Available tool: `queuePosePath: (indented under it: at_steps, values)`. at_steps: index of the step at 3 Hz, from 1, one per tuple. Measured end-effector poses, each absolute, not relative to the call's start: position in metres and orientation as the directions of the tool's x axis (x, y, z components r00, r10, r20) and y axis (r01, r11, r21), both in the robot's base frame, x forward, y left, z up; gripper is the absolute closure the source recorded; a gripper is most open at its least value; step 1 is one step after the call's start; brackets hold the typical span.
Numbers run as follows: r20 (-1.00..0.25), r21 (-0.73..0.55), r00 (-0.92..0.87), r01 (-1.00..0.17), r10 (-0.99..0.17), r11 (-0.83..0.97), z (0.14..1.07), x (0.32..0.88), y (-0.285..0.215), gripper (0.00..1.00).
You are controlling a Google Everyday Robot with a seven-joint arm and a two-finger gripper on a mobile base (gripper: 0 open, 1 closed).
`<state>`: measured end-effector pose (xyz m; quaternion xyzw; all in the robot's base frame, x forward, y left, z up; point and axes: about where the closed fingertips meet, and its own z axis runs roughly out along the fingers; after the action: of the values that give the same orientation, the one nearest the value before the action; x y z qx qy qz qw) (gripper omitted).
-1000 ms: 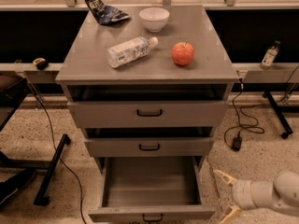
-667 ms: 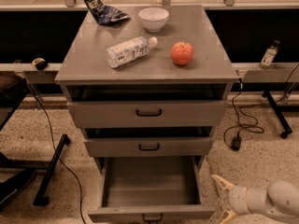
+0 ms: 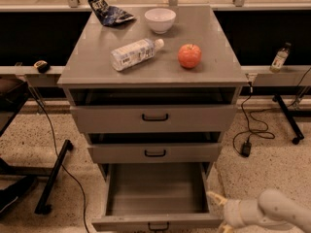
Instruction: Close bottom drawer
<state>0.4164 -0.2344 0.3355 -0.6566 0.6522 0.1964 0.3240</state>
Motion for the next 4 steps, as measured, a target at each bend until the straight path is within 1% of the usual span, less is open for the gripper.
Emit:
queuePosePath:
  at_steps: [1,2,3,4]
  values:
    - [-0.704,-0.064,0.022,-0.997,-0.71,0.033,0.277,0.391,-0.191,0.0]
    - [-0.72,-0.012,-0.036,-0.998,-0.693,0.063,0.237,0.369,-0.169,0.18]
    - [-0.754,0.012,-0.079,-0.994,-0.652,0.106,0.215,0.359,-0.16,0.42]
    - [-0.758,0.018,-0.085,-0.994,-0.647,0.109,0.211,0.357,-0.158,0.65]
